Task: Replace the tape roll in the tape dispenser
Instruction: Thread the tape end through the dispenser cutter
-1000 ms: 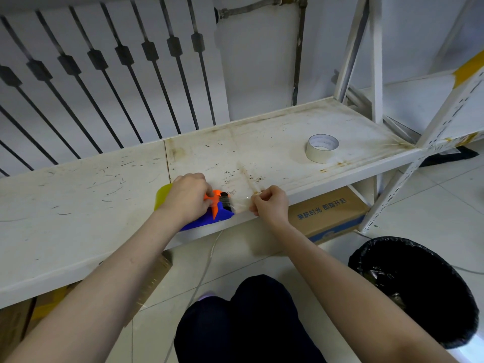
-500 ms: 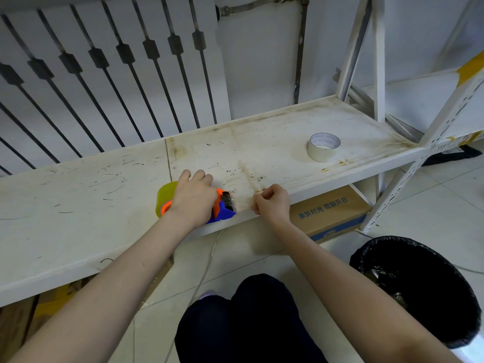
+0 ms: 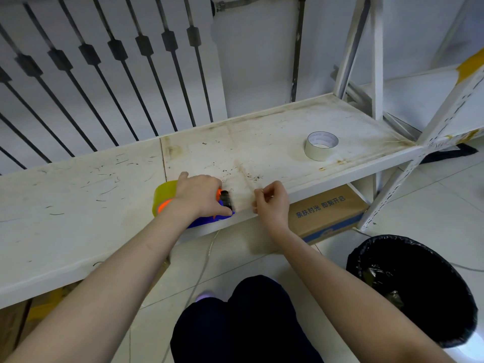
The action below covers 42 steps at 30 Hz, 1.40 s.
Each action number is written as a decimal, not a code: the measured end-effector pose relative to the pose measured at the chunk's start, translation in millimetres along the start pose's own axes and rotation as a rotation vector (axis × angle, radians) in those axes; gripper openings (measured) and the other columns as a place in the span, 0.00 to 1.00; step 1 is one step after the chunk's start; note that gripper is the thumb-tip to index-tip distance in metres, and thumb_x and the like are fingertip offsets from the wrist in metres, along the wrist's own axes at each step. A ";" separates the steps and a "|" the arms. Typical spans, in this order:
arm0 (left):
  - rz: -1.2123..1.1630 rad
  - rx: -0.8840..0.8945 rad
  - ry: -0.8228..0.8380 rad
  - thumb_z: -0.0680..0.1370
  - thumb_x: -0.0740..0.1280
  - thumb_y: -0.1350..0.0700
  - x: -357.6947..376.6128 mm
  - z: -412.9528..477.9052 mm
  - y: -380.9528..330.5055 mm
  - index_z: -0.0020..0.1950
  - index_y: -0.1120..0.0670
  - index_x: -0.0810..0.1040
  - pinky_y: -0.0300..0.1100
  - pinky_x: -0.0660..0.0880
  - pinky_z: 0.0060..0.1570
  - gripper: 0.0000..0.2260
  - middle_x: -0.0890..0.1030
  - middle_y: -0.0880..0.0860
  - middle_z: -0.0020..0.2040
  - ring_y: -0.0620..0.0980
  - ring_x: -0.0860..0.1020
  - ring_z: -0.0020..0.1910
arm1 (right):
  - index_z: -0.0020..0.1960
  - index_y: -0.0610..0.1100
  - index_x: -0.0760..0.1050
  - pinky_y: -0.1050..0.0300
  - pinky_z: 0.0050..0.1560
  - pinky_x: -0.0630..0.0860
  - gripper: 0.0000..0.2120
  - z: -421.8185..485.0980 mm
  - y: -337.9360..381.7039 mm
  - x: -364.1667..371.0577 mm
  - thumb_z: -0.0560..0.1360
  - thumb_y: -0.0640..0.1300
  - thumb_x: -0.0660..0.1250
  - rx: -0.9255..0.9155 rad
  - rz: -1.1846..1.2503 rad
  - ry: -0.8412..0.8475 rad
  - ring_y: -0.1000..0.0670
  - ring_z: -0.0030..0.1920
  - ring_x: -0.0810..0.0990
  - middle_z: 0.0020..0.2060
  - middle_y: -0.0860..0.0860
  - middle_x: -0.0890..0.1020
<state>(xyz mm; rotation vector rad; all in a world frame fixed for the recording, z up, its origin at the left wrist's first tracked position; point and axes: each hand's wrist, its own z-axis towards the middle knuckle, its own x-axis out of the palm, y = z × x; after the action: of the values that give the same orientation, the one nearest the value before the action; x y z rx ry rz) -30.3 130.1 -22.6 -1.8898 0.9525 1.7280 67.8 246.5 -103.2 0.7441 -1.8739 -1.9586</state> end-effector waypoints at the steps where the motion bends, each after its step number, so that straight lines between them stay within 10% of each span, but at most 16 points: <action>1: -0.009 -0.001 0.000 0.62 0.68 0.33 -0.6 0.3 -0.6 0.45 0.49 0.77 0.52 0.63 0.58 0.23 0.78 0.47 0.42 0.51 0.78 0.49 | 0.38 0.46 0.65 0.50 0.36 0.80 0.11 0.5 0.3 -0.3 0.77 0.39 0.64 0.010 0.004 -0.008 0.48 0.32 0.80 0.32 0.50 0.74; 17: -0.187 -0.006 -0.266 0.64 0.68 0.32 -1.8 -23.3 10.0 0.56 0.46 0.76 0.52 0.60 0.69 0.26 0.80 0.46 0.52 0.48 0.77 0.54 | 0.39 0.44 0.67 0.64 0.30 0.77 0.10 -13.4 24.6 -16.1 0.76 0.39 0.67 -0.122 0.188 -0.026 0.55 0.33 0.82 0.36 0.46 0.78; 26: -0.369 0.010 -0.350 0.61 0.71 0.34 -6.1 -30.9 19.5 0.53 0.45 0.77 0.43 0.75 0.42 0.25 0.79 0.45 0.46 0.49 0.78 0.45 | 0.39 0.46 0.68 0.53 0.34 0.79 0.10 -7.2 45.3 -16.2 0.75 0.42 0.69 -0.179 0.149 -0.007 0.54 0.34 0.84 0.37 0.48 0.78; 33: -0.405 -0.005 -0.343 0.60 0.71 0.35 -6.7 -31.0 27.2 0.55 0.45 0.75 0.45 0.77 0.43 0.27 0.78 0.45 0.48 0.48 0.76 0.46 | 0.37 0.54 0.65 0.56 0.37 0.78 0.14 -11.5 95.3 -14.1 0.76 0.44 0.67 -0.484 -0.156 0.093 0.51 0.36 0.82 0.34 0.53 0.77; 42: -0.522 -0.034 -0.427 0.62 0.73 0.37 -0.5 -41.8 31.4 0.58 0.47 0.74 0.37 0.72 0.43 0.28 0.78 0.45 0.52 0.42 0.71 0.46 | 0.42 0.43 0.69 0.47 0.38 0.82 0.07 -2.7 90.2 -13.4 0.76 0.42 0.66 -0.264 -0.129 0.109 0.53 0.32 0.82 0.37 0.49 0.78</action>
<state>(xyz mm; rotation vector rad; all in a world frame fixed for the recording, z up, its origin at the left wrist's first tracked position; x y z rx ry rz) -23.5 79.5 -11.2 -1.5107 0.2409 1.7108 69.7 244.6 -12.0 0.8886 -1.4998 -2.1427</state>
